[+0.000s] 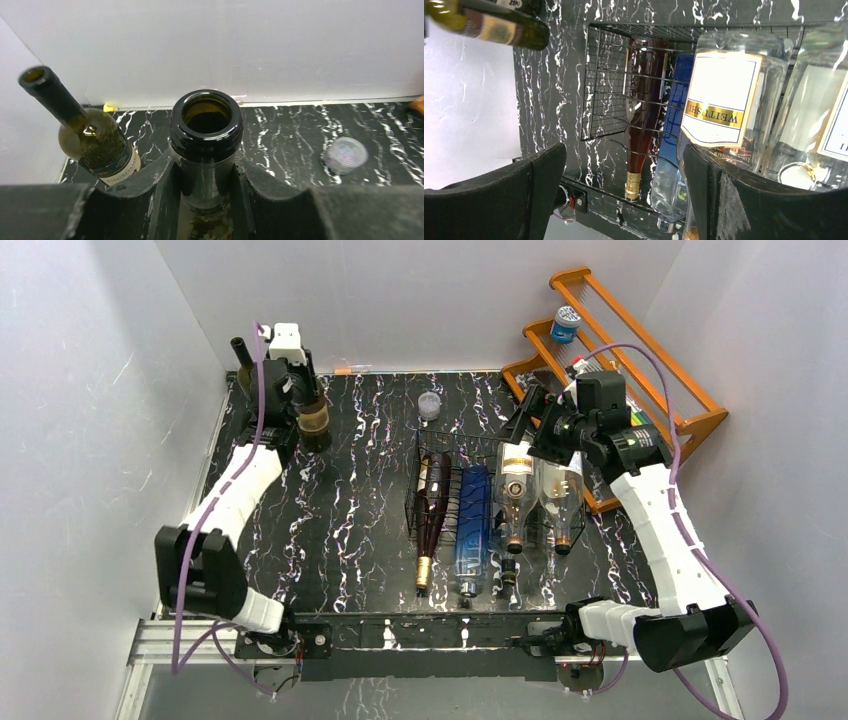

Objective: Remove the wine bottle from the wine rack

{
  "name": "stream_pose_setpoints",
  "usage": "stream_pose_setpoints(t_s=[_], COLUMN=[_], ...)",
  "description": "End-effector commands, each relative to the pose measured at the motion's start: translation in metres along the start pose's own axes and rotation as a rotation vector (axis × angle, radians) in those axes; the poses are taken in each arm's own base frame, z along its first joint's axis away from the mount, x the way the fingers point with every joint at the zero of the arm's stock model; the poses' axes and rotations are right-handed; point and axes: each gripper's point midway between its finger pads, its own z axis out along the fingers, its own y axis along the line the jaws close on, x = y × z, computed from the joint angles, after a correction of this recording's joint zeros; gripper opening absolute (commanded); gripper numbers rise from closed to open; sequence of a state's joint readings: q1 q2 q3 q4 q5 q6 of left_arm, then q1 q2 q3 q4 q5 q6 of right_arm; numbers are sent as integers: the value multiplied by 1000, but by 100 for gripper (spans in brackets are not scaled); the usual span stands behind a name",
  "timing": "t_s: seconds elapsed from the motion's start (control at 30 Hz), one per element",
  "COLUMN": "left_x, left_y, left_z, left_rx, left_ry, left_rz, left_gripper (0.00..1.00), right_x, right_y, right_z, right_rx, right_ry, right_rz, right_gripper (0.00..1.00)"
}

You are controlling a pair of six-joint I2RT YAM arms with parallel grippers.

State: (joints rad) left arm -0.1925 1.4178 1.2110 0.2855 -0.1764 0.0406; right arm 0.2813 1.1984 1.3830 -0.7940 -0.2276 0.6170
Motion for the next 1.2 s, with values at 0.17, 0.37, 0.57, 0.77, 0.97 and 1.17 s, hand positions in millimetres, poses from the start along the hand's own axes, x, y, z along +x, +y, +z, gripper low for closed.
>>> stream_pose_setpoints(t_s=[0.17,0.37,0.57,0.77,0.97,1.17], left_x=[-59,-52,-41,-33,-18,-5], left_y=[45,51,61,62,70,72], left_z=[58,82,103,115,119,118], left_rx=[-35,-34,-43,-26,-48,-59], left_ry=[-267,-307,-317,-313,-286,-262], left_rz=[-90,-57,-40,-8,0,-8], left_gripper=[0,0,0,0,0,0], right_x=[-18,-19,-13,-7,-4,-2], right_y=[36,30,30,31,30,32], right_z=[-39,-57,-60,-56,-51,-46], right_rx=[-171,-156,-163,-183,-189,-208], right_ry=[-103,-205,-182,-148,-133,-117], right_rz=[-289,-334,-368,-370,-365,-354], right_gripper=[98,98,98,98,98,98])
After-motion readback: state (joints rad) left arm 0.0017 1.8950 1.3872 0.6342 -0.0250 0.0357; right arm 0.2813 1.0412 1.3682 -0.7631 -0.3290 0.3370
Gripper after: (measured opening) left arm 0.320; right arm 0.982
